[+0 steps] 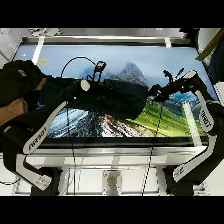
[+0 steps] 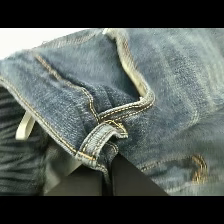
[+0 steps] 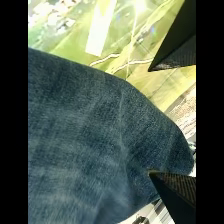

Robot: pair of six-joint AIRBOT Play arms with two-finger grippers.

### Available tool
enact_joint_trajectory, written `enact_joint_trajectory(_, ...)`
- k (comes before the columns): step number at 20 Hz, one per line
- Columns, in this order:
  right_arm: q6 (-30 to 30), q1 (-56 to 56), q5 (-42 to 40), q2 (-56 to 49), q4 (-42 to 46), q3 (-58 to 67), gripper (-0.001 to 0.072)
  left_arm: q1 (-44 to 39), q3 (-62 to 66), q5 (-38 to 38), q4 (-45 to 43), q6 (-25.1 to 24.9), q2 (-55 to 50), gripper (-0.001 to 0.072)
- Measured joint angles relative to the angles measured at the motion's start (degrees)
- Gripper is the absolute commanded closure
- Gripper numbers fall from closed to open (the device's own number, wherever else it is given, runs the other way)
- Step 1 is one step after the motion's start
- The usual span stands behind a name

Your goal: Fold the clothes and pants, and hang the long-sleeved shirts on hangers.

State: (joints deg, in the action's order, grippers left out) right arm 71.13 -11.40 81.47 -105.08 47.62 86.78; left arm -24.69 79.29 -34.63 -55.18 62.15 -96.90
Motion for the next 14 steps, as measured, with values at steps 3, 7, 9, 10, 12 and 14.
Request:
enact_joint_trajectory(3,0.5,0.3,-0.3,0.0,-0.6,0.3,0.0021,2.7,0.0,-8.7,-2.6,2.9,0.9,0.0690)
enact_joint_trajectory(7,1.1,1.8,-0.9,-0.7,-0.7,0.2,0.0020,4.5,0.0,-16.4,-8.2,7.4,1.0,0.0028)
enact_joint_trajectory(9,1.0,2.8,-1.4,-1.3,-0.8,0.1,0.0020,4.8,0.0,-17.6,-8.3,8.4,1.7,0.0032)
enact_joint_trajectory(10,0.6,3.2,-1.7,-1.6,-0.9,0.0,0.0020,5.1,0.0,-17.7,-8.4,8.7,2.4,0.0032)
enact_joint_trajectory(12,0.1,3.9,-2.1,-2.4,-1.1,0.0,0.0020,6.0,0.0,-17.6,-8.9,9.4,4.5,0.0032)
enact_joint_trajectory(14,-0.5,4.2,-2.2,-3.2,-1.2,0.0,0.0020,7.4,0.0,-17.3,-8.6,9.5,7.6,0.0032)
